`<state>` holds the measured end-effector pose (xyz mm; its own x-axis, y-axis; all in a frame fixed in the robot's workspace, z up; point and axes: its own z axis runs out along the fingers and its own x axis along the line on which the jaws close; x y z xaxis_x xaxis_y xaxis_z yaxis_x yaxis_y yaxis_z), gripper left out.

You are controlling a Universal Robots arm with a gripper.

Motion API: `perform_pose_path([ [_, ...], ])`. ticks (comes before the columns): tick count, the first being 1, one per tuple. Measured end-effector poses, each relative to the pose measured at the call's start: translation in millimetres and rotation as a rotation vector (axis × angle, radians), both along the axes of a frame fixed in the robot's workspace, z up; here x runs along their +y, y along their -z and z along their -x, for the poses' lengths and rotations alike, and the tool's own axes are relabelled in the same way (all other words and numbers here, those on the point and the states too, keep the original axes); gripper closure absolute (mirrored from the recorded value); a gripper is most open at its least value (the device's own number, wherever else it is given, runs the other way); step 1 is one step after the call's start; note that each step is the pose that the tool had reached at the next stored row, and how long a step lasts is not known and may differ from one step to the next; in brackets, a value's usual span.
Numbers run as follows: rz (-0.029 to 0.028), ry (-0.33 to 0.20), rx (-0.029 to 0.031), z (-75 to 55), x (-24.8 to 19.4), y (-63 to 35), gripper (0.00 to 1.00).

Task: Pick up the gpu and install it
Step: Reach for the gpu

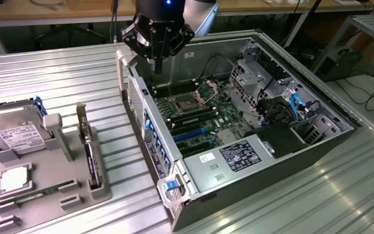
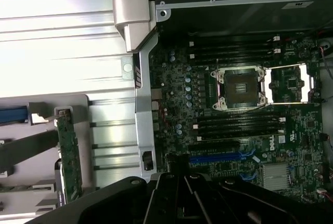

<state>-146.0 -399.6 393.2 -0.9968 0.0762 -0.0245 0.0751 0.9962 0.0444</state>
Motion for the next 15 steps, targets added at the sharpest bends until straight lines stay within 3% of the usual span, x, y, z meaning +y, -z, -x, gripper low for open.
perform_pose_path([
  [15,0.0,0.0,0.0,4.1,-0.6,0.0,0.89],
])
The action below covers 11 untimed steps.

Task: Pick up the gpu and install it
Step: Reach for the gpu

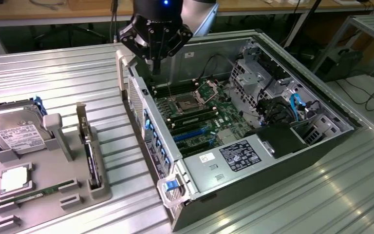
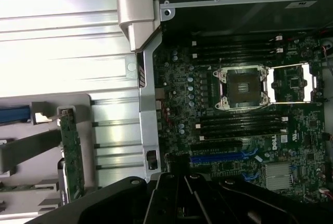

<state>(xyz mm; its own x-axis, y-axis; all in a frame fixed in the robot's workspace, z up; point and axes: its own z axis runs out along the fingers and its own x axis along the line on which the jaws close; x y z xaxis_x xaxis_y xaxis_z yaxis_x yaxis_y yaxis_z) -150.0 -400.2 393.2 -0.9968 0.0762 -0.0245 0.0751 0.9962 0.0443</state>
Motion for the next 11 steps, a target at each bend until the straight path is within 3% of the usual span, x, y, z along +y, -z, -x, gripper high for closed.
perform_pose_path([
  [11,-0.0001,-0.003,-0.0001,7.0,-2.4,0.1,0.89],
])
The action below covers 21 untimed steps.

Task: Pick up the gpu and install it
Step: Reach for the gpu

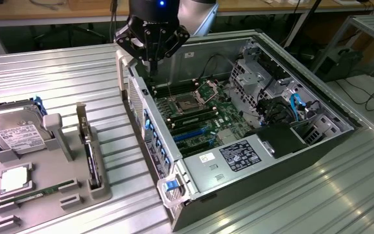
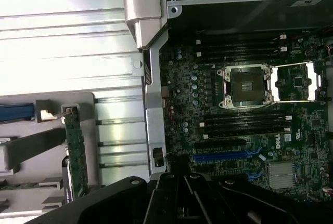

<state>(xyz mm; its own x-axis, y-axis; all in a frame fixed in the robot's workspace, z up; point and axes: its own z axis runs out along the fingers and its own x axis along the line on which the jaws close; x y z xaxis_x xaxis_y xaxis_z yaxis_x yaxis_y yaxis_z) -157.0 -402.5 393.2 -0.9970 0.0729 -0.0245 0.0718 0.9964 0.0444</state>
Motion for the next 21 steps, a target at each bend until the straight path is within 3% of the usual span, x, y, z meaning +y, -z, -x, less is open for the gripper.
perform_pose_path([
  [21,-0.0001,-0.005,0.0,15.3,-6.9,0.0,0.89],
])
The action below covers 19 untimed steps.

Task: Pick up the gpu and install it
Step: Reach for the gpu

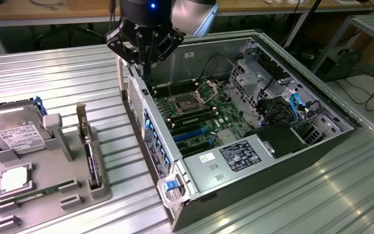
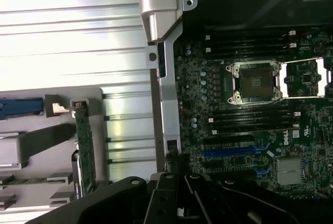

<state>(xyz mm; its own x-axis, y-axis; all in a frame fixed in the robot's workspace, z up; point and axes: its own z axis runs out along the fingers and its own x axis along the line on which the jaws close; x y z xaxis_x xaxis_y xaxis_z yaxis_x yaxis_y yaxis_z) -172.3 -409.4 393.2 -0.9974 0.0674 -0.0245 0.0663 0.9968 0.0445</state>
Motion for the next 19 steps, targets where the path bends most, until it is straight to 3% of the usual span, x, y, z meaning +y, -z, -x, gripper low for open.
perform_pose_path([
  [19,0.0001,-0.003,0.0001,10.7,-4.6,-0.1,0.89],
])
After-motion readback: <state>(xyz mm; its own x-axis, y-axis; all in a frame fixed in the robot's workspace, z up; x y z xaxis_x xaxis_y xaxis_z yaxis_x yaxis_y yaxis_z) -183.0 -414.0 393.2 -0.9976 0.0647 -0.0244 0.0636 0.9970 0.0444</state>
